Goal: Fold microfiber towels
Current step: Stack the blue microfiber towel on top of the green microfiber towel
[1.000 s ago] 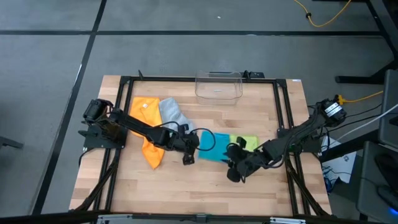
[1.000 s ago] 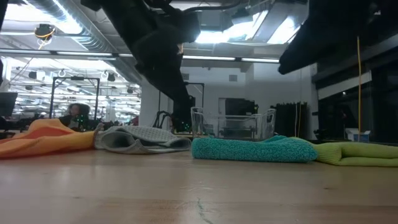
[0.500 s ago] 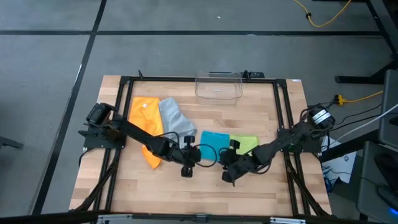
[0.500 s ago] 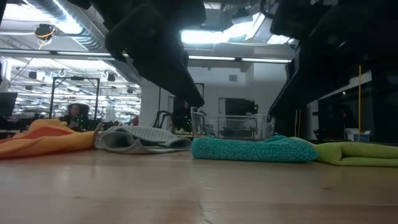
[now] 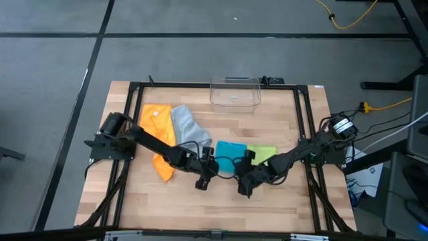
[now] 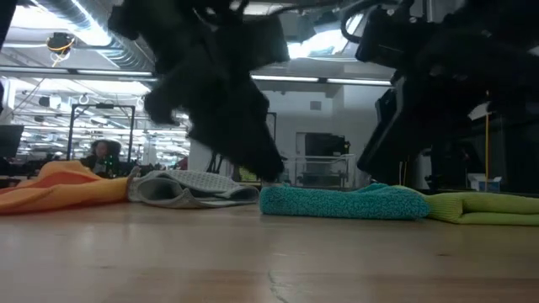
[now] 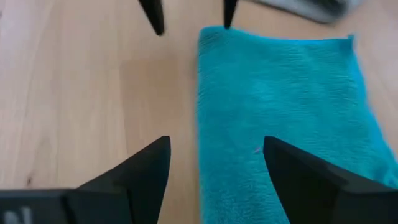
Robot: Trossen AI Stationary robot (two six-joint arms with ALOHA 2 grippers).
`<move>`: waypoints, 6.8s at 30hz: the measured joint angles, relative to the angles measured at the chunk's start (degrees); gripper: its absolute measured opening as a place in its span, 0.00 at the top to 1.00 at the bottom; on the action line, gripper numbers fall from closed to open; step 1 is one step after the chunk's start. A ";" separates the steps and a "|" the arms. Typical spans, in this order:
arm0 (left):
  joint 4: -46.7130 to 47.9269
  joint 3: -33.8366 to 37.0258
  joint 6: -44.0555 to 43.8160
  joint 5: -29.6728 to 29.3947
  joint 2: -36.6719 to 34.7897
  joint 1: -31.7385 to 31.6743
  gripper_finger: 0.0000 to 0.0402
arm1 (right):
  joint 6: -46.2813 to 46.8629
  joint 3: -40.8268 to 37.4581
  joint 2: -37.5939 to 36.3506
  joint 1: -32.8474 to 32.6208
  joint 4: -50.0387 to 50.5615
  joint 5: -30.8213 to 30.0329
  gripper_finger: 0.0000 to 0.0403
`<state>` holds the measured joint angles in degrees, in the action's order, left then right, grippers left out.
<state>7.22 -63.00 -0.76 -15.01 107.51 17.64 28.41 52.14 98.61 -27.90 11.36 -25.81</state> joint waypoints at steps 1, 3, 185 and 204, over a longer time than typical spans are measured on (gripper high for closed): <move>-0.42 0.02 0.99 -0.10 0.74 0.08 0.48 | -0.68 0.00 0.06 -0.02 0.03 0.42 0.35; -3.22 0.04 2.74 -0.62 2.23 0.17 0.47 | -1.63 0.02 0.61 -0.03 -0.20 0.42 0.35; -7.15 -29.97 2.33 11.40 17.97 -7.27 0.99 | 35.47 4.72 -9.53 -11.72 49.86 5.66 0.93; -4.41 -29.95 -6.62 18.77 18.63 -5.39 0.66 | 35.62 4.70 -9.51 -11.79 38.40 24.66 0.68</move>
<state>2.81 -92.95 -7.38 3.76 126.15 12.25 64.03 56.84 89.10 -39.69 49.76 -1.15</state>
